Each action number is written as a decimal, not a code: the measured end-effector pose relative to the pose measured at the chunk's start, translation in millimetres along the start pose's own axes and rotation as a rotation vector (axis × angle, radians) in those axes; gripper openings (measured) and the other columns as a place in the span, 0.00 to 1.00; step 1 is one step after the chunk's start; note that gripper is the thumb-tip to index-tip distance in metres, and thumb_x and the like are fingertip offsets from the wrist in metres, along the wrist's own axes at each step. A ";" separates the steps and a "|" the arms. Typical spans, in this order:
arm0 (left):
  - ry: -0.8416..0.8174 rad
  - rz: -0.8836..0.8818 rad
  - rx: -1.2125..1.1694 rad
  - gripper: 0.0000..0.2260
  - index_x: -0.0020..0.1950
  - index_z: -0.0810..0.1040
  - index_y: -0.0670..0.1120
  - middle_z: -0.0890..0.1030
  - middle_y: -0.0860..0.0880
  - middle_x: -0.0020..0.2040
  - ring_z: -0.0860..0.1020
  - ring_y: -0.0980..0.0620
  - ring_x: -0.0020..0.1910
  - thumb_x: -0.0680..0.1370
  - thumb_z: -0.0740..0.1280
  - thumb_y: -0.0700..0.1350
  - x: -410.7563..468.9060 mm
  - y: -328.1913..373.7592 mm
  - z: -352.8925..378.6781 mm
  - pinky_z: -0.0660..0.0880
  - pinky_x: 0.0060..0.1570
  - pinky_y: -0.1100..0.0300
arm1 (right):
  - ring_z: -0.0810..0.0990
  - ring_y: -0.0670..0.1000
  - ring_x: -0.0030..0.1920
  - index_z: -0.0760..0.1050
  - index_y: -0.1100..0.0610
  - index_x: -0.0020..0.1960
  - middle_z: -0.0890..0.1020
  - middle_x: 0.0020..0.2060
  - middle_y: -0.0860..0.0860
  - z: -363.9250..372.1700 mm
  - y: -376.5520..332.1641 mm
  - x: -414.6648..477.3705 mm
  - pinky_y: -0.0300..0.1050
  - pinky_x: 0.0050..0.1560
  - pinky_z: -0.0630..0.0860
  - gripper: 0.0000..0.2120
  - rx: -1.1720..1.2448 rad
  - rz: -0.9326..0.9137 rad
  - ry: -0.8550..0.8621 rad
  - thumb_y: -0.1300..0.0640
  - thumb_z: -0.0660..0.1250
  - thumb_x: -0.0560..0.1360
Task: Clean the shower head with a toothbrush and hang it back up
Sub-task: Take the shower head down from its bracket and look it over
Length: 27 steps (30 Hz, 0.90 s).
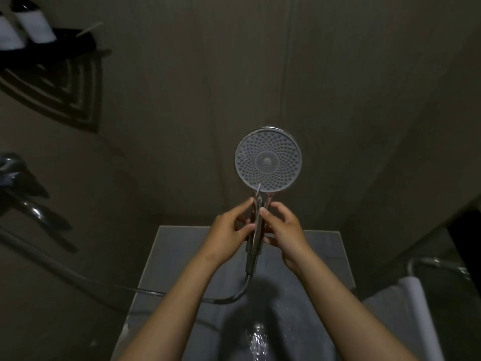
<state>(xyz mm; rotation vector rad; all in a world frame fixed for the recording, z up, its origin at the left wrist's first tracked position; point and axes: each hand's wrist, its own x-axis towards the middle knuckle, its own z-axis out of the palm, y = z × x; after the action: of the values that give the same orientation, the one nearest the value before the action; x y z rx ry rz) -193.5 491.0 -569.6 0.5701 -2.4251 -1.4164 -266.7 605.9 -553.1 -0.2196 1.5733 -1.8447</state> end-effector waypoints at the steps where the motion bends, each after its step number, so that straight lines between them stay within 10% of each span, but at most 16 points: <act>1: -0.012 -0.012 -0.012 0.26 0.71 0.70 0.50 0.81 0.47 0.47 0.80 0.53 0.46 0.74 0.69 0.37 -6.5 1.7 7.1 0.79 0.53 0.47 | 0.82 0.42 0.30 0.74 0.53 0.49 0.82 0.32 0.46 -6.0 2.6 -7.9 0.35 0.28 0.75 0.04 0.002 0.007 0.012 0.61 0.62 0.78; 10: -0.056 -0.090 -0.063 0.15 0.60 0.78 0.49 0.80 0.54 0.42 0.80 0.52 0.44 0.74 0.69 0.39 -43.8 2.7 34.8 0.79 0.52 0.45 | 0.81 0.41 0.27 0.72 0.58 0.54 0.80 0.37 0.52 -19.7 19.1 -58.9 0.34 0.25 0.74 0.05 0.103 0.046 0.157 0.60 0.63 0.78; 17: 0.004 -0.081 -0.112 0.07 0.45 0.80 0.48 0.81 0.54 0.39 0.78 0.61 0.38 0.74 0.68 0.36 -56.2 9.1 37.2 0.73 0.40 0.74 | 0.80 0.44 0.32 0.70 0.58 0.56 0.80 0.38 0.51 -13.6 31.5 -65.0 0.34 0.26 0.75 0.09 0.088 0.058 0.227 0.60 0.64 0.77; 23: -0.070 -0.193 -0.323 0.06 0.51 0.79 0.41 0.81 0.43 0.45 0.79 0.50 0.46 0.76 0.66 0.35 -49.1 8.4 27.8 0.77 0.52 0.57 | 0.81 0.48 0.38 0.68 0.56 0.55 0.81 0.42 0.52 -20.4 27.9 -55.9 0.37 0.27 0.77 0.10 0.141 0.046 0.277 0.62 0.65 0.77; 27: -0.226 -0.336 -0.169 0.12 0.60 0.75 0.41 0.79 0.45 0.52 0.76 0.55 0.47 0.79 0.63 0.45 -51.1 -10.4 25.1 0.72 0.49 0.64 | 0.81 0.47 0.42 0.68 0.55 0.53 0.81 0.45 0.53 -25.1 25.3 -49.9 0.40 0.30 0.79 0.08 0.192 0.049 0.280 0.61 0.65 0.77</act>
<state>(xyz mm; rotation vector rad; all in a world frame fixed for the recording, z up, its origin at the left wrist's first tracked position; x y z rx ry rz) -156.9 529.3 -592.8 0.8472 -2.4244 -1.8935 -233.2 655.1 -567.8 0.1703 1.5520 -2.0400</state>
